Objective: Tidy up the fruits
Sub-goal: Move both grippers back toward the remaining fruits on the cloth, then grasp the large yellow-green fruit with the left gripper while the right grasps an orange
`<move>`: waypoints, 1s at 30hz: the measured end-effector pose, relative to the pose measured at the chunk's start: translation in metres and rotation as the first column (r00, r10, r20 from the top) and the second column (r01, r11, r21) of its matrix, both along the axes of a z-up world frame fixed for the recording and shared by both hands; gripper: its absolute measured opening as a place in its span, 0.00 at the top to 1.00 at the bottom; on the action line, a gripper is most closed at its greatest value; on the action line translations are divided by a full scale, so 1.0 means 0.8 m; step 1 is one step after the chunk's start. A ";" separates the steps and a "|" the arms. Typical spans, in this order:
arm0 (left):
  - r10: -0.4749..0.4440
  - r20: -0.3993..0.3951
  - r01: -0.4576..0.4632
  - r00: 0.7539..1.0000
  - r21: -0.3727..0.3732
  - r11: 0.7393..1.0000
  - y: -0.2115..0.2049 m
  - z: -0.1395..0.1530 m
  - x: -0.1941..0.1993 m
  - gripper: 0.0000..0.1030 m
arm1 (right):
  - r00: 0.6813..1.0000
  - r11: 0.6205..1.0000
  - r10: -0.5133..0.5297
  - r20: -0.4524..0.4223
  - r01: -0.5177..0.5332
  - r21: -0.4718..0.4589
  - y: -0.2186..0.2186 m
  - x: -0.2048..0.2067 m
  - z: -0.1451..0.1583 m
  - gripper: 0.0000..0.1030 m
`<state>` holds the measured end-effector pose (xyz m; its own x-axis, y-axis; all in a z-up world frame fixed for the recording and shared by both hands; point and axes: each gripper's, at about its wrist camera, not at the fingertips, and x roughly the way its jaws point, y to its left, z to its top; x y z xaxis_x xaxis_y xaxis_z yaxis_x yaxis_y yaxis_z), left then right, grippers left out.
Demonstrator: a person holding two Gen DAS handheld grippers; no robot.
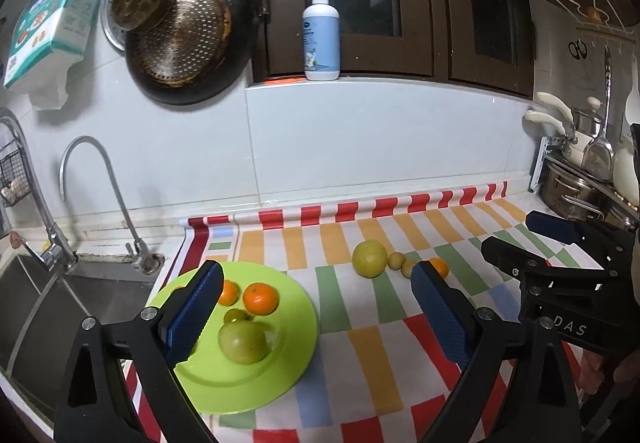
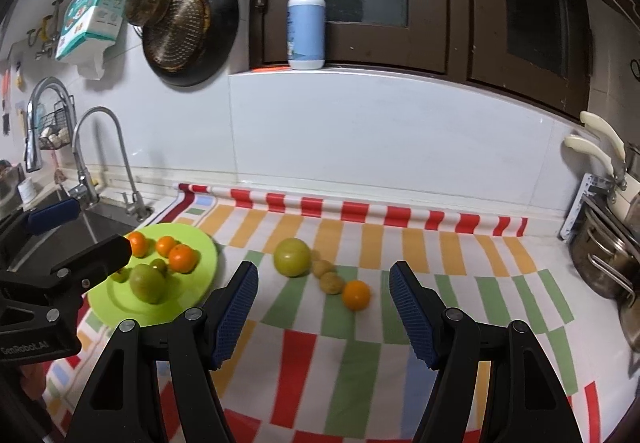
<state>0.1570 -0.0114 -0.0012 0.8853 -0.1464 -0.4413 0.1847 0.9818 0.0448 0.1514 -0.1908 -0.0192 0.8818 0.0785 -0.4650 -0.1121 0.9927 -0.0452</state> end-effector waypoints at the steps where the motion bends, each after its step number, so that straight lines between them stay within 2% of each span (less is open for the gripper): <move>1: -0.003 -0.004 0.003 1.000 0.006 1.000 -0.004 -0.002 0.005 0.06 | 1.000 1.000 -0.004 -0.001 0.004 0.004 -0.004 0.003 -0.002 0.33; 9: -0.030 -0.036 0.031 0.999 0.031 0.999 -0.024 -0.022 0.044 0.06 | 0.999 0.999 -0.036 -0.038 0.036 0.026 -0.026 0.032 -0.022 0.33; 20: -0.060 -0.098 0.060 0.993 0.001 0.998 -0.043 -0.056 0.106 0.07 | 0.992 0.998 -0.044 -0.120 0.050 0.040 -0.036 0.078 -0.063 0.34; 27: -0.082 -0.150 0.083 0.985 0.000 0.997 -0.057 -0.079 0.143 0.16 | 0.985 0.997 -0.041 -0.168 0.053 0.064 -0.038 0.107 -0.088 0.38; 30: -0.093 -0.186 0.096 0.978 0.004 0.995 -0.066 -0.093 0.159 0.20 | 0.979 0.996 -0.036 -0.200 0.053 0.078 -0.039 0.120 -0.099 0.44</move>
<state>0.2844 -0.0640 -0.0753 0.7702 -0.2185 -0.5992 0.2830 0.9590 0.0140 0.2472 -0.2221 -0.0985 0.7763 0.0870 -0.6244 -0.0664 0.9962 0.0562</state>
